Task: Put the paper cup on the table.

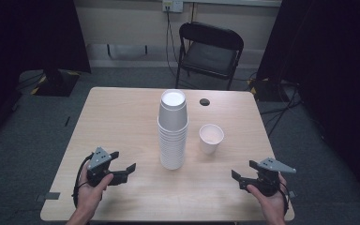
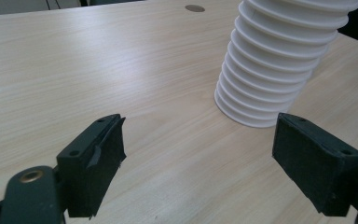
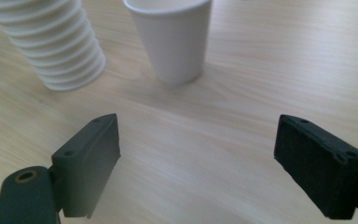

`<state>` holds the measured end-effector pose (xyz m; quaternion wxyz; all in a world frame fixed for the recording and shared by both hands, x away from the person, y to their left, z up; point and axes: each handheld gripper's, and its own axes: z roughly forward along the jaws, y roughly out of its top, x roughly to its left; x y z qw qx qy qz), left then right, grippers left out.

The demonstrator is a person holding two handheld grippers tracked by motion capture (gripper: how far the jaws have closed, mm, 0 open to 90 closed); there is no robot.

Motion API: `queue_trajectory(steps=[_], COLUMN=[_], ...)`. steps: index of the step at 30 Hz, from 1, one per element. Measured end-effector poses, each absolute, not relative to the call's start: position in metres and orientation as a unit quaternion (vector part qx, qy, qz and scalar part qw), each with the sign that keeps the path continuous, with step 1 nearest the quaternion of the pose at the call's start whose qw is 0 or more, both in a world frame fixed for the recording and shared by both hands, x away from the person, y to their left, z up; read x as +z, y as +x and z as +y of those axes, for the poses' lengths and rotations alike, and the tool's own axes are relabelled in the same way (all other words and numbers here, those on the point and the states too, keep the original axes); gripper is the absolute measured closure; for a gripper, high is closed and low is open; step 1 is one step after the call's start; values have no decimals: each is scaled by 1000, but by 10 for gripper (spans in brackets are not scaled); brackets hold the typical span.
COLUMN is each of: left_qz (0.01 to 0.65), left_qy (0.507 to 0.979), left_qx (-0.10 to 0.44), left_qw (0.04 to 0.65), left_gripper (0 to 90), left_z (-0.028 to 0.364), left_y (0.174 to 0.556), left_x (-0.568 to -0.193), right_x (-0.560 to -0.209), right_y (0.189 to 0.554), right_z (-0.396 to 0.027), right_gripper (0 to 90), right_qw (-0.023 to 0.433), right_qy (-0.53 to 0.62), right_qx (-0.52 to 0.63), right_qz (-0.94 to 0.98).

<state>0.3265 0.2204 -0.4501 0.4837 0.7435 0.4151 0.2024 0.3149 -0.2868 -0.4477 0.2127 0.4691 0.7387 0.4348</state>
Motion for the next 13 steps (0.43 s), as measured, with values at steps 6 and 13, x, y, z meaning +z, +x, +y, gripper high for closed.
queue_trajectory(steps=[6, 13], left_qz=[419, 423], left_qy=[747, 745], left_qx=[195, 192], left_qw=[478, 479], left_gripper=[167, 168], left_z=[220, 222], left_y=[327, 329], left_x=[-455, -457], right_x=[-457, -464], right_y=[311, 315], right_z=[-297, -306], right_gripper=[145, 145], right_qw=[213, 214], right_qy=[488, 511], right_qx=[423, 412], right_qz=[734, 723])
